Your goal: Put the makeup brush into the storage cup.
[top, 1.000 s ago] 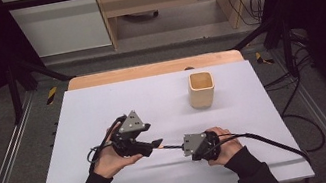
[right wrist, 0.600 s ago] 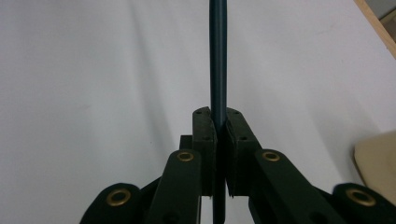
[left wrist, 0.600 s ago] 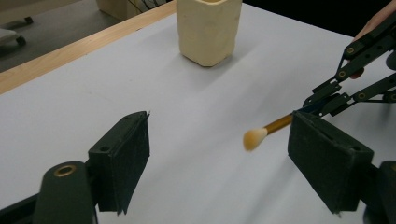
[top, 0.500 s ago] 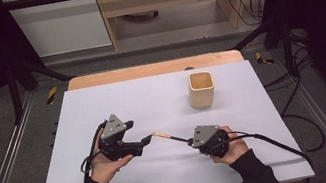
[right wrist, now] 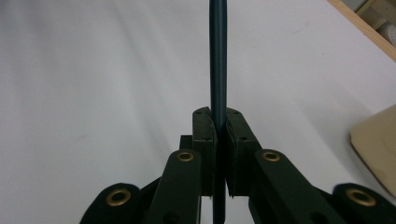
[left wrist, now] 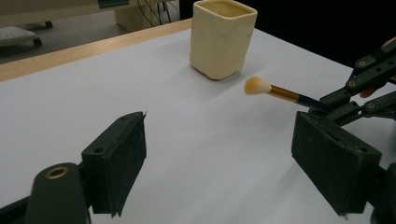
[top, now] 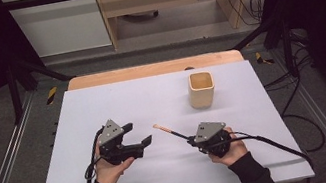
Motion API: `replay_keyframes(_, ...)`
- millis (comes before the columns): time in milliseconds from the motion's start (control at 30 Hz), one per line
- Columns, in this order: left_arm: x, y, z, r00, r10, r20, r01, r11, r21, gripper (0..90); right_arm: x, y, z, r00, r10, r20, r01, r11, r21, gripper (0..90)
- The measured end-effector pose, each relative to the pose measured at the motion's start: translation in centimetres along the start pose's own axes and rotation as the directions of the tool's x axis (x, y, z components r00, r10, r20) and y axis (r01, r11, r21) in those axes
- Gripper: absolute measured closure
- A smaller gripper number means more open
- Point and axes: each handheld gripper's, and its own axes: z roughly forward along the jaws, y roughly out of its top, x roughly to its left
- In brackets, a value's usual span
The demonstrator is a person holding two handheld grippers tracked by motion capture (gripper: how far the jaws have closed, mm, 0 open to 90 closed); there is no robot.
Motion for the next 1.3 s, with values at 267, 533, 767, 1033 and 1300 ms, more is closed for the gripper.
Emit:
replay_keyframes(267,-0.6,-0.8,0.4,0.9992,-0.039,-0.009,0.038,0.9972,-0.064,17.5,0.2,0.1,0.5,0.9985,0.053,-0.011,-0.054,0.997,-0.053,85.0)
replay_keyframes(533,-0.7,-1.1,0.4,0.9966,-0.081,-0.009,0.08,0.9896,-0.12,17.4,0.2,0.3,0.6,0.9933,0.115,0.003,-0.114,0.988,-0.105,85.0)
replay_keyframes(767,-1.0,-1.1,0.5,0.9932,-0.116,0.003,0.115,0.9809,-0.157,17.5,0.4,0.4,0.7,0.987,0.161,-0.002,-0.159,0.977,-0.145,85.0)
replay_keyframes(1033,-1.2,-1.0,0.8,0.9901,-0.138,0.026,0.141,0.9724,-0.186,17.5,0.5,0.4,0.9,0.983,0.183,-0.013,-0.183,0.97,-0.16,85.0)
replay_keyframes(1300,-1.9,-0.8,1.1,0.9895,-0.138,0.042,0.144,0.9679,-0.206,18.3,0.7,0.6,0.9,0.9779,0.208,-0.026,-0.209,0.958,-0.195,85.0)
